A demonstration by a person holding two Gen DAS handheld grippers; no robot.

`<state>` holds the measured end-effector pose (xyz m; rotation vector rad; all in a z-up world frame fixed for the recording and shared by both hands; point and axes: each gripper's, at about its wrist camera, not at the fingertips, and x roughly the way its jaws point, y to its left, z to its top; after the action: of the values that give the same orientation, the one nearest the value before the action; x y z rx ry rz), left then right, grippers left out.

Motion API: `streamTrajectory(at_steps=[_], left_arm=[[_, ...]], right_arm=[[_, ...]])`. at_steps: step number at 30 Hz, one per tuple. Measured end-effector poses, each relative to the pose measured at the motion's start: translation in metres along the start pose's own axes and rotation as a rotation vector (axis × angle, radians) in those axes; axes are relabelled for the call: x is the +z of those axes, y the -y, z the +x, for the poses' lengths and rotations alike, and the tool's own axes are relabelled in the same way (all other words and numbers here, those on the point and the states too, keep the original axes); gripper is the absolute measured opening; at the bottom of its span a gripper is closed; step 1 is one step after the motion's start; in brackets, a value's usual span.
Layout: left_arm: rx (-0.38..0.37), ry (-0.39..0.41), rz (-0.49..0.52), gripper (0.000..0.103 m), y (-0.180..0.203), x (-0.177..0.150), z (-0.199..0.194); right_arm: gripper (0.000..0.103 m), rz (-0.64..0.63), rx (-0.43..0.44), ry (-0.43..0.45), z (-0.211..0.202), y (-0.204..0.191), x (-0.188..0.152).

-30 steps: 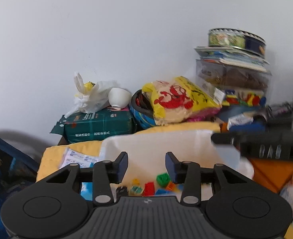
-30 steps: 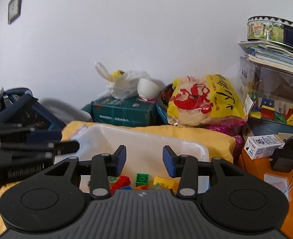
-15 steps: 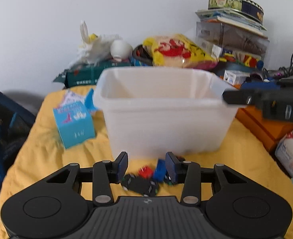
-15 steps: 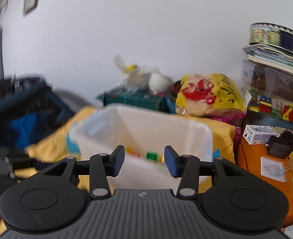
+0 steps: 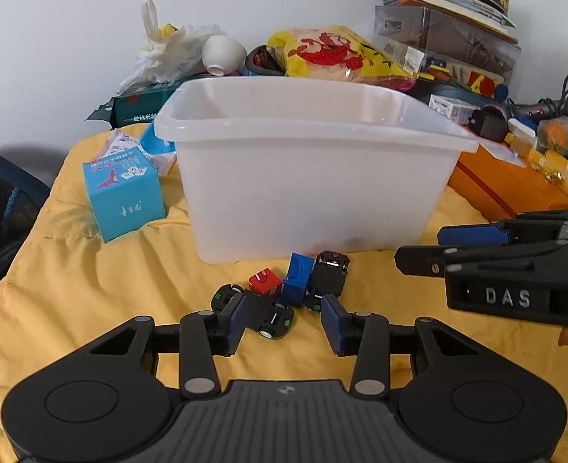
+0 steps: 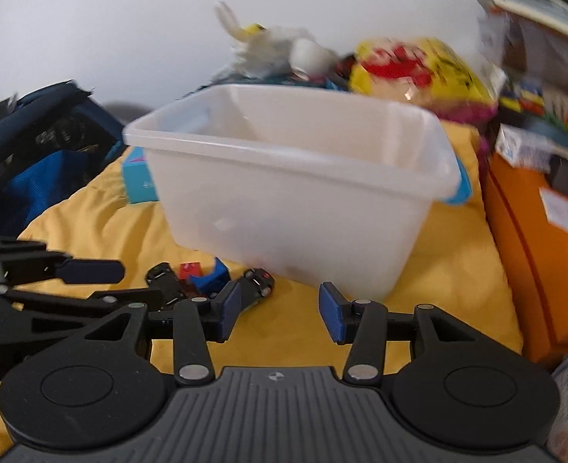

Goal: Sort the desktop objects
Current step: 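Move both open tools back toward the toy cars, then grasp the white-green toy car with the right tool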

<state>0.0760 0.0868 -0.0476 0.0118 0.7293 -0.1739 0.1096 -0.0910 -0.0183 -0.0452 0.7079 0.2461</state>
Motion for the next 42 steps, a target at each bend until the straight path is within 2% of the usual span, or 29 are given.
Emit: streamTrajectory(at_steps=[6, 14, 17, 25, 26, 29, 34, 38, 40, 42], left_arm=[[-0.001, -0.051, 0.026, 0.046, -0.001, -0.005, 0.014], [-0.001, -0.071, 0.017, 0.046, -0.012, -0.009, 0.019], [0.008, -0.073, 0.003, 0.046, -0.016, -0.010, 0.020], [-0.016, -0.093, -0.133, 0.046, -0.028, -0.007, 0.030], [-0.019, -0.100, -0.161, 0.046, -0.031, -0.008, 0.032], [-0.026, -0.123, -0.253, 0.046, -0.041, -0.009, 0.040], [-0.080, -0.133, -0.443, 0.046, -0.058, -0.009, 0.054], [-0.089, -0.125, -0.480, 0.045, -0.059, -0.005, 0.064], [-0.078, -0.121, -0.468, 0.038, -0.057, -0.002, 0.067], [-0.058, -0.125, -0.433, 0.037, -0.053, 0.004, 0.069]], right_arm=[[0.049, 0.083, 0.019, -0.049, 0.015, 0.008, -0.008], [0.048, 0.229, 0.100, -0.133, 0.049, 0.010, -0.006], [0.043, 0.314, 0.103, -0.176, 0.068, 0.011, -0.009], [0.042, 0.442, 0.162, -0.195, 0.093, 0.011, 0.001], [0.037, 0.449, 0.168, -0.196, 0.095, 0.012, 0.002], [0.020, 0.396, 0.190, -0.191, 0.090, 0.011, 0.005], [0.019, 0.208, 0.111, -0.126, 0.049, 0.006, 0.003], [0.019, 0.154, 0.076, -0.114, 0.021, 0.014, -0.010], [0.019, 0.159, 0.060, -0.114, 0.015, 0.017, -0.015], [0.019, 0.164, 0.047, -0.121, 0.009, 0.023, -0.022]])
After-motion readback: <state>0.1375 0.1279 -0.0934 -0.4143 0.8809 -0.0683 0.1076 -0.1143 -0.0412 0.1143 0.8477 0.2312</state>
